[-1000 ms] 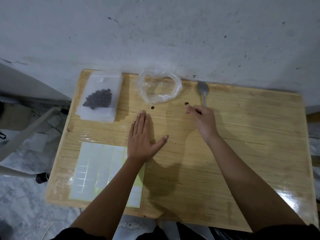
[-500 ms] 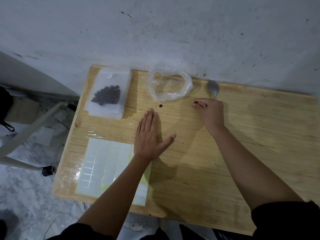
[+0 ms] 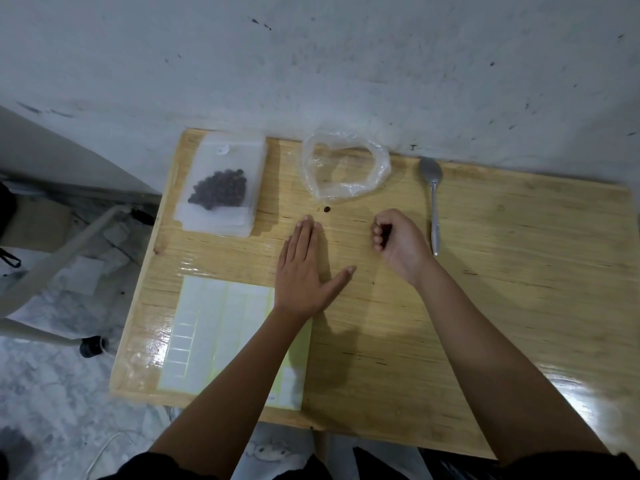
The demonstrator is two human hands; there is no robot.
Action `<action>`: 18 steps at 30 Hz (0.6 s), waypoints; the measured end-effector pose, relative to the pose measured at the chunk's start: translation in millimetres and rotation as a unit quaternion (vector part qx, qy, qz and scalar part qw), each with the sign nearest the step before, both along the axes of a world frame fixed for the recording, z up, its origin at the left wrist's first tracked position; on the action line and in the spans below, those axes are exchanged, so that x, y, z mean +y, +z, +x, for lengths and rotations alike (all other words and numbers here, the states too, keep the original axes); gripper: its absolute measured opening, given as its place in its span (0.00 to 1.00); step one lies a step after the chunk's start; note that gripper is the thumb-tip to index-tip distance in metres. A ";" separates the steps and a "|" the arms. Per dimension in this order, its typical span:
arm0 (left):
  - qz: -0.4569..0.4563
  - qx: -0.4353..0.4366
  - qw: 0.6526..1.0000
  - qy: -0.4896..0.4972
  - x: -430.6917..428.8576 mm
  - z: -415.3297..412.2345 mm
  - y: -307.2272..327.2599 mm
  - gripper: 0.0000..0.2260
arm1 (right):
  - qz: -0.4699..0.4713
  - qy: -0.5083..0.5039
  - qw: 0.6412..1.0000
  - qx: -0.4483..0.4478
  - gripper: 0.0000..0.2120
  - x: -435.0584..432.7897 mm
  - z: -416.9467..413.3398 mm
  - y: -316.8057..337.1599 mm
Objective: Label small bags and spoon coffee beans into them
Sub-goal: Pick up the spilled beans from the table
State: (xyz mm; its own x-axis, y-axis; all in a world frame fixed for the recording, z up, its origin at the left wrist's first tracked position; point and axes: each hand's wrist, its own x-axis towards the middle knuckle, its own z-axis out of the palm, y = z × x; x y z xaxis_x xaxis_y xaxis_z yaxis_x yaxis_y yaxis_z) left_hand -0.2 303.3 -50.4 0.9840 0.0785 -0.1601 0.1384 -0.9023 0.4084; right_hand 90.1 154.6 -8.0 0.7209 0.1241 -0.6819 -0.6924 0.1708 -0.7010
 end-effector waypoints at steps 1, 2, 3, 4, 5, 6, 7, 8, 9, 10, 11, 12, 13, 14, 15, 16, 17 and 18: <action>-0.004 -0.001 1.000 -0.006 2.2 -0.1 0.2 0.42 | 0.042 -0.015 0.999 0.009 0.12 3.7 -5.2 0.8; -0.007 -0.002 1.000 -0.014 5.1 -0.6 0.4 0.41 | 0.067 -0.025 0.997 0.009 0.11 7.5 -9.6 2.5; -0.009 -0.004 1.000 -0.019 8.6 -1.7 0.8 0.41 | 0.079 -0.032 0.996 0.008 0.11 11.2 -12.4 2.3; -0.012 -0.008 1.000 -0.020 12.5 -3.5 0.8 0.40 | 0.076 -0.032 0.997 0.002 0.11 15.4 -13.8 2.0; -0.016 -0.012 1.000 -0.018 17.0 -6.1 1.1 0.40 | 0.053 -0.022 0.998 -0.008 0.12 19.9 -13.8 1.9; -0.020 -0.015 1.000 -0.015 21.6 -9.1 1.3 0.39 | 0.009 0.001 1.000 -0.025 0.13 24.2 -12.9 0.3; -0.021 -0.017 1.000 -0.015 26.1 -12.1 0.6 0.39 | -0.054 0.034 0.996 -0.054 0.15 28.9 -11.9 -1.9; -0.019 -0.017 0.999 -0.019 29.9 -14.9 0.0 0.39 | -0.126 0.068 0.985 -0.092 0.16 33.9 -11.2 -4.9; -0.015 -0.017 0.999 -0.026 33.0 -17.1 -0.7 0.38 | -0.187 0.090 0.969 -0.133 0.17 39.3 -11.4 -7.6; -0.012 -0.017 0.999 -0.032 35.2 -18.5 -1.8 0.38 | -0.229 0.095 0.953 -0.171 0.17 44.6 -11.3 -10.4; -0.009 -0.018 0.999 -0.037 36.9 -18.9 -2.8 0.38 | -0.253 0.089 0.943 -0.199 0.15 49.6 -11.4 -12.4; -0.008 -0.017 0.999 -0.039 37.9 -18.8 -3.4 0.37 | -0.270 0.078 0.934 -0.220 0.13 54.0 -11.2 -14.2; -0.007 -0.016 0.999 -0.041 38.4 -18.5 -3.9 0.37 | -0.288 0.069 0.926 -0.235 0.11 58.3 -10.3 -16.1; -0.006 -0.015 0.999 -0.043 38.6 -18.4 -4.5 0.37 | -0.310 0.062 0.916 -0.247 0.08 62.2 -9.4 -18.1; -0.005 -0.015 0.999 -0.045 38.7 -18.5 -4.9 0.37 | -0.333 0.057 0.906 -0.255 0.06 65.4 -8.5 -20.2; -0.004 -0.015 0.999 -0.047 38.6 -18.6 -5.3 0.37 | -0.354 0.053 0.896 -0.264 0.07 68.2 -8.1 -22.1; -0.004 -0.017 0.999 -0.050 38.7 -18.5 -5.8 0.36 | -0.368 0.050 0.887 -0.274 0.09 70.5 -8.0 -23.3; -0.005 -0.019 0.998 -0.053 38.8 -18.4 -6.1 0.36 | -0.376 0.048 0.881 -0.282 0.11 72.3 -7.8 -24.4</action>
